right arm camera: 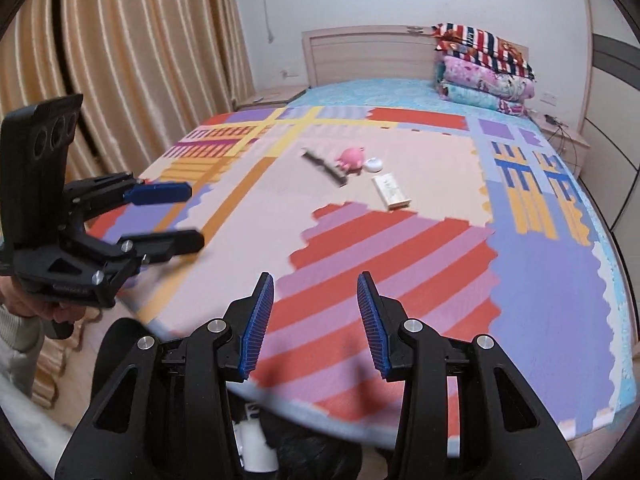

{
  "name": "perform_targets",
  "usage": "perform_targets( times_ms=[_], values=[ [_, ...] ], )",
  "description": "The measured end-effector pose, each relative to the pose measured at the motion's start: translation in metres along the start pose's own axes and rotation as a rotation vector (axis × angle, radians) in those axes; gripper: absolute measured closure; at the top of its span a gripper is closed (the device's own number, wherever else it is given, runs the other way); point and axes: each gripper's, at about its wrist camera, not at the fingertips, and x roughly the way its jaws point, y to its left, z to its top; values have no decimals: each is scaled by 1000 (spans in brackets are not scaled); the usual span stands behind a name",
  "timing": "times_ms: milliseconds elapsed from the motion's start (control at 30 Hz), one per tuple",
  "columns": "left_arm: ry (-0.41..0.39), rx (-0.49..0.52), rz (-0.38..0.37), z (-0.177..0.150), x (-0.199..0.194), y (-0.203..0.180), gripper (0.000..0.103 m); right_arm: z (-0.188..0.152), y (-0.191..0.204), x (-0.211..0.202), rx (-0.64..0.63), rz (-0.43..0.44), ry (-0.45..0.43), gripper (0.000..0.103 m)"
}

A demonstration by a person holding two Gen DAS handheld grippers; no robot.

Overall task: Collect trash
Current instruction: 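Raise both open tools from the bin and reach back over the mat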

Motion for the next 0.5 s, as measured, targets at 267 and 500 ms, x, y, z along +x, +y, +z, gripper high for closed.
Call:
perform_targets(
  times_ms=[267, 500],
  values=[
    [1, -36, 58, 43, 46, 19, 33, 21, -23, 31, 18, -40, 3, 59],
    [85, -148, 61, 59, 97, 45, 32, 45, -38, 60, -1, -85, 33, 52]
  ],
)
